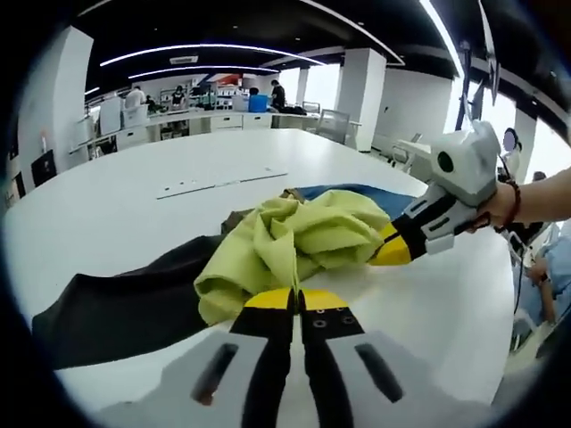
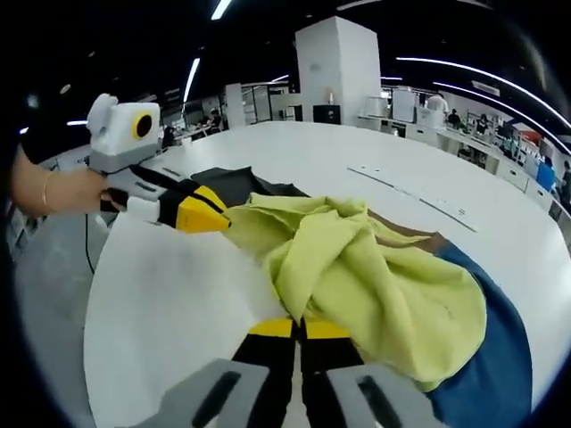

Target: Fold the garment on the visible template until the final outline fits inside the template.

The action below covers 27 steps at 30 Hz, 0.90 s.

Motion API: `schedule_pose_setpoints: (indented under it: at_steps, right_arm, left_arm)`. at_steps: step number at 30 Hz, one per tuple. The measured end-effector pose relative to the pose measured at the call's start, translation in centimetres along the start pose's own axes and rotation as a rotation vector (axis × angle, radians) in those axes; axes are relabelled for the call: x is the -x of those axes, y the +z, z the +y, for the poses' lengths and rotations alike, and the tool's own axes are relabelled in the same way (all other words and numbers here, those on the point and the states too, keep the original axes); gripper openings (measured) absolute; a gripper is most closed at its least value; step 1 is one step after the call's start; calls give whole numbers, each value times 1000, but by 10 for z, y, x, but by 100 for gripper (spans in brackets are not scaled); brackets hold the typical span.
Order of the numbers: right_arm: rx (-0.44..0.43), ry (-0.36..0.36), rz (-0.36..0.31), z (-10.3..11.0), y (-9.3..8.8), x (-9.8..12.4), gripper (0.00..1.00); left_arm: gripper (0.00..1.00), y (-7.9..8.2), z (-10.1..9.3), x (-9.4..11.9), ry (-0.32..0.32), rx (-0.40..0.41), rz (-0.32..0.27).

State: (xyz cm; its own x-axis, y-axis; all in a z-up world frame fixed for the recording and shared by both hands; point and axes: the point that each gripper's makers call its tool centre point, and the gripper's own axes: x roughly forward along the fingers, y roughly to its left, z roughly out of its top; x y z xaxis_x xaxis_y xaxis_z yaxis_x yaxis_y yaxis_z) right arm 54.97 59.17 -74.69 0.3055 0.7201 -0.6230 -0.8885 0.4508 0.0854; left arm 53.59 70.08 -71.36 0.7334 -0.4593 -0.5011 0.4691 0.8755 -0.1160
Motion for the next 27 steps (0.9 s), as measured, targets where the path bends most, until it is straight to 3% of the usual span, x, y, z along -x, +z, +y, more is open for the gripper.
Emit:
schedule_pose_setpoints:
  at_steps: [11,15,27]
  right_arm:
    - [32,20,47,23,-13,38,0]
    - [55,18,67,35,-22,51,0]
    - [64,8,124,59,-55,69,0]
  left_arm:
    - [0,4,-12,44,-17,-56,-2]
    - [0,-8,-19,63,-25,-121,30]
    - [0,-33,-42,90,-80,-114,73]
